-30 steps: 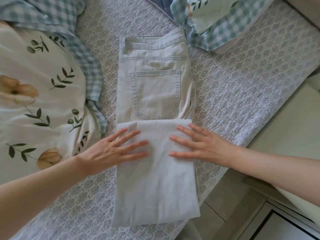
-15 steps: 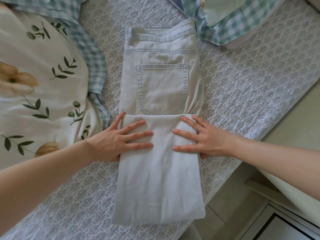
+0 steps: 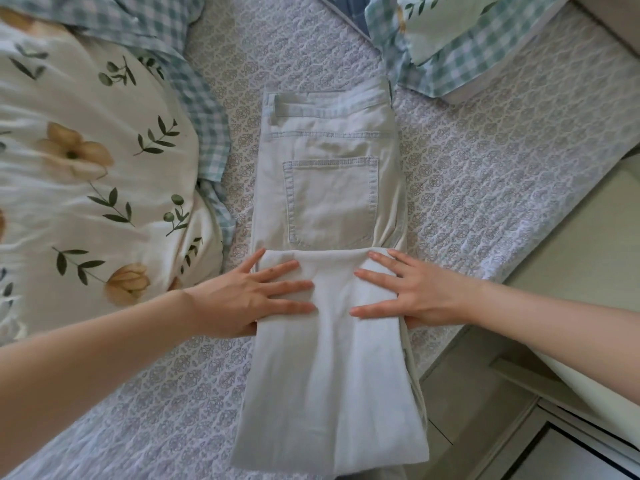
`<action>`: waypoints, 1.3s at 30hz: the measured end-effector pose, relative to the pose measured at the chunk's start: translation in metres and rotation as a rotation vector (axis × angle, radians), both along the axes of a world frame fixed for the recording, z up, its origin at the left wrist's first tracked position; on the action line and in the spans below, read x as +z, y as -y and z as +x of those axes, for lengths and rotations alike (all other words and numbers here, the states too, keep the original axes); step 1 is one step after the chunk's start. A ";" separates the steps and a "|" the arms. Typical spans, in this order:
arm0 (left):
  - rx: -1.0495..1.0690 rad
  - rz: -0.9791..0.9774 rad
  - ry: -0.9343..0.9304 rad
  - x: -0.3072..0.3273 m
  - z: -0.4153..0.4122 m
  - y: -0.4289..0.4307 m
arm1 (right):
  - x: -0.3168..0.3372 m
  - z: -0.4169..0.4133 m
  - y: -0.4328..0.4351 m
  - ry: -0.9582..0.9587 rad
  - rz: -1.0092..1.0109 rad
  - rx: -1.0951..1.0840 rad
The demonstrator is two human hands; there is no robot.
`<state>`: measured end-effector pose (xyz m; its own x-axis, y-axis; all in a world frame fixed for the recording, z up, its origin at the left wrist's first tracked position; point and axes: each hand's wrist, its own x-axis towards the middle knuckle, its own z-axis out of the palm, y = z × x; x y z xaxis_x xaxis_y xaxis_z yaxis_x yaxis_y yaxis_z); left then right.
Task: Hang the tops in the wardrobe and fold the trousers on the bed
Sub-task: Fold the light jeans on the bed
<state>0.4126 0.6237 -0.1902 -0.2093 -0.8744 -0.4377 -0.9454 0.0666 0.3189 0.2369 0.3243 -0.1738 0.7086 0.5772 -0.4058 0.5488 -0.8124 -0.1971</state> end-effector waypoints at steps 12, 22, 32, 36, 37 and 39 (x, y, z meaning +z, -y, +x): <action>1.471 0.172 -0.959 0.021 0.016 -0.002 | 0.010 0.006 0.005 -0.442 0.718 -1.589; 1.789 -0.056 -0.805 0.004 -0.003 0.035 | -0.011 0.032 0.003 -0.456 0.772 -1.604; 1.871 -0.075 -0.762 -0.007 -0.041 0.032 | -0.031 0.009 -0.013 -0.158 0.389 -1.605; 1.987 -0.178 -0.795 -0.013 -0.055 0.034 | -0.033 0.009 -0.022 -0.042 0.316 -1.590; 2.001 -0.196 -0.799 -0.015 -0.057 0.035 | -0.033 0.009 -0.023 -0.037 0.310 -1.588; 2.010 -0.219 -0.791 -0.017 -0.058 0.036 | -0.031 0.010 -0.024 -0.045 0.305 -1.585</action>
